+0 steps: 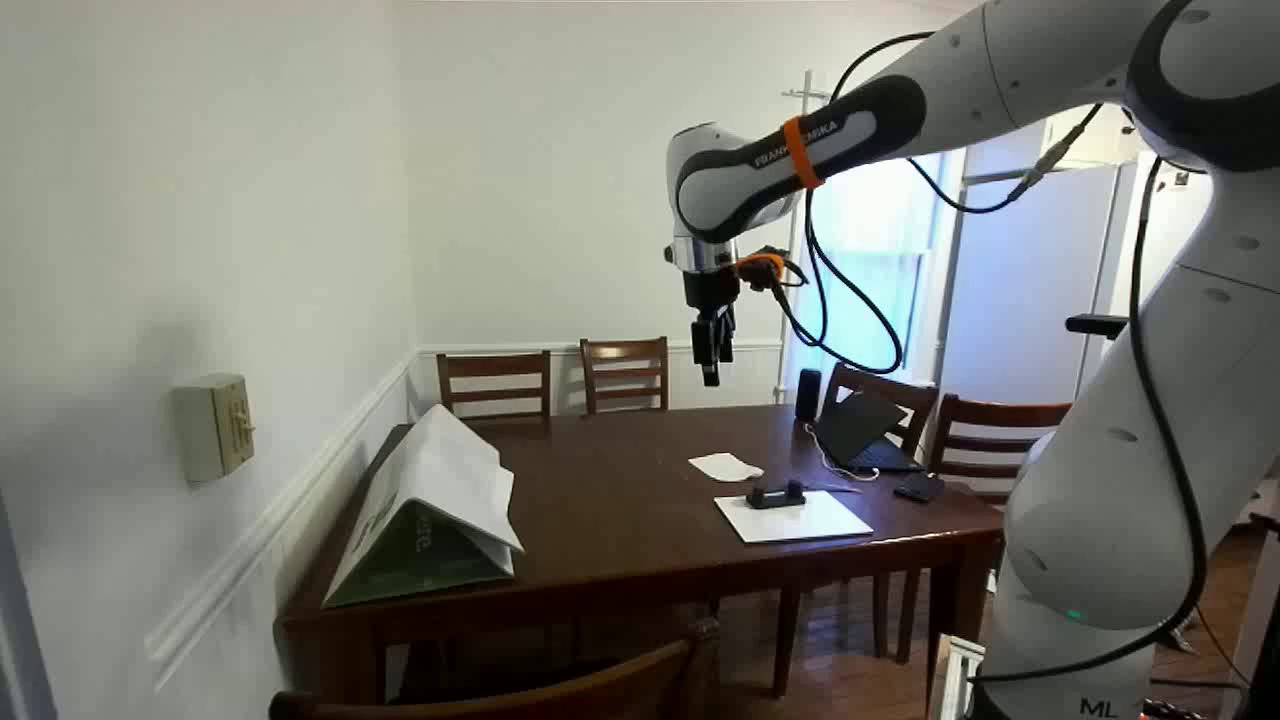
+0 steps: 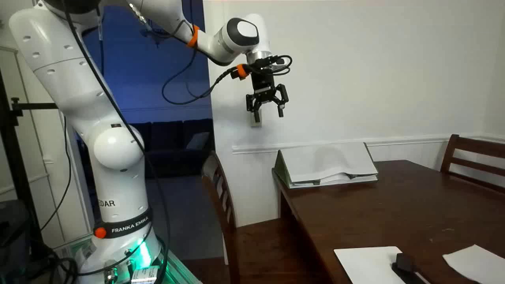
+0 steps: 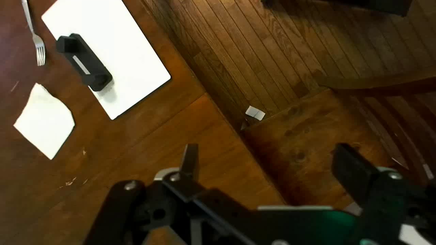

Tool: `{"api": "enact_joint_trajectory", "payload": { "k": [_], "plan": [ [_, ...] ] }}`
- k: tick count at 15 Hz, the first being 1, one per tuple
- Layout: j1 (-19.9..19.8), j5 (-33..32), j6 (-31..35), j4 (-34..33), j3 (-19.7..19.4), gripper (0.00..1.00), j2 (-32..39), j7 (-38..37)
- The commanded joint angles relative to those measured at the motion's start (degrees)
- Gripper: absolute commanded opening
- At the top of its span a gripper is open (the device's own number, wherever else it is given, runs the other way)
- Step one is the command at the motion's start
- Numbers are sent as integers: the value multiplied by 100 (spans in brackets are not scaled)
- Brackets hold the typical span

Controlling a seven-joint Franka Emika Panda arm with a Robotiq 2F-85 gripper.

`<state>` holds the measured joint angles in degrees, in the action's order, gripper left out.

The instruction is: Push the chair in towards the table

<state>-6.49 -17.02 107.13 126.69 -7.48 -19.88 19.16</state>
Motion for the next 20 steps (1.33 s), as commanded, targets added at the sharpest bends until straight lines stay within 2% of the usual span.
{"api": "enact_joint_trajectory", "payload": {
  "k": [1, 8, 12, 14, 17, 18, 20],
  "plan": [
    [44, -10, -19, -14, -37, 100, 1, -10],
    [44, -10, -19, -14, -37, 100, 1, -10],
    [268, 103, -221, -35, 495, 100, 109, -1139],
    [452, 347, -680, -172, 838, 100, 210, -1940],
    [818, 1251, -1339, -389, 1251, 100, 432, -3035],
    [931, 1608, -1451, -435, 1343, 100, 481, -3261],
    [1057, 2010, -1444, -421, 1621, 100, 558, -4201]
  ]
}}
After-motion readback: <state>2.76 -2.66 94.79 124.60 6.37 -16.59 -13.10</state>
